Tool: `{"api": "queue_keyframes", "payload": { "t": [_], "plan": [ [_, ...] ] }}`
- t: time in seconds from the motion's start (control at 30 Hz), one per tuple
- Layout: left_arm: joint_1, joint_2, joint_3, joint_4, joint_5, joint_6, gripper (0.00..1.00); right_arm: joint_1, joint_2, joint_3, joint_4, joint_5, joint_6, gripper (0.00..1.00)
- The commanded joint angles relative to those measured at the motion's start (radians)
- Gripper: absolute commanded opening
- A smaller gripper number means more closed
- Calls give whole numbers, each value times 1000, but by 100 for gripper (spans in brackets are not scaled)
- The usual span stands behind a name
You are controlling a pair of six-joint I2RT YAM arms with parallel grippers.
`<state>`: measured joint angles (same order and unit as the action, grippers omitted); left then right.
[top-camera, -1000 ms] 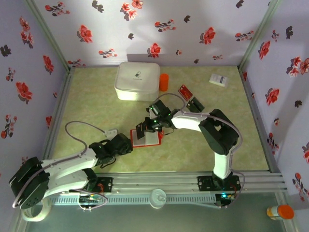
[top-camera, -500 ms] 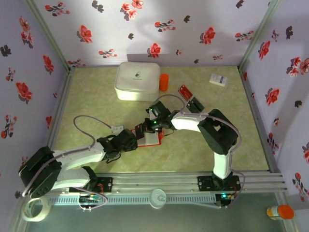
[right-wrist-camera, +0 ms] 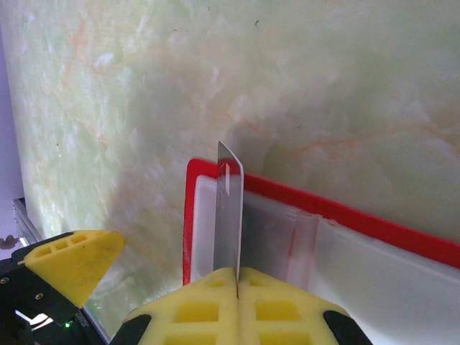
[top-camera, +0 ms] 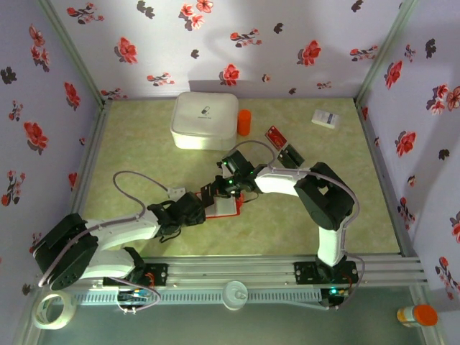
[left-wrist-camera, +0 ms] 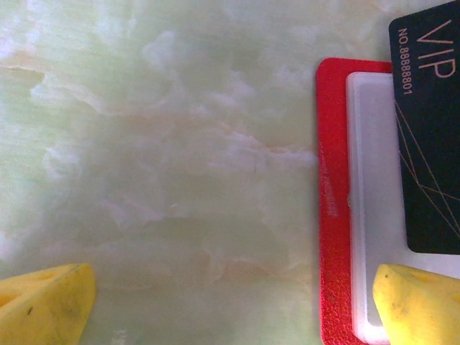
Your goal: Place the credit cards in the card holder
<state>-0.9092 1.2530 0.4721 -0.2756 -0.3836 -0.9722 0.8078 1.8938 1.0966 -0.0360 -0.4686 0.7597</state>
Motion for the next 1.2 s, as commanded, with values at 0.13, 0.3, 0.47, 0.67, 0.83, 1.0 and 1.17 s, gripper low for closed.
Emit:
{"api": "queue_keyframes", "payload": {
  "t": [0.13, 0.3, 0.47, 0.67, 0.83, 1.0, 1.17],
  "plan": [
    [8, 16, -38, 14, 9, -8, 99, -29, -86, 13, -101, 19, -37, 0],
    [7, 15, -41, 14, 9, -8, 99, -48, -119, -19, -111, 24, -44, 0],
    [8, 11, -43, 15, 9, -8, 99, -49, -119, -51, -105, 23, -45, 0],
    [7, 2, -47, 12, 8, -10, 99, -50, -104, -79, -88, 30, -43, 0],
    [7, -14, -47, 5, 8, -11, 99, -49, -70, -81, -69, 20, -34, 0],
    [8, -46, -25, -25, 9, -3, 100, -48, -53, -83, -55, 12, -26, 0],
    [9, -70, 16, -40, 9, 20, 100, -47, -56, -90, -52, 12, -26, 0]
  ]
}}
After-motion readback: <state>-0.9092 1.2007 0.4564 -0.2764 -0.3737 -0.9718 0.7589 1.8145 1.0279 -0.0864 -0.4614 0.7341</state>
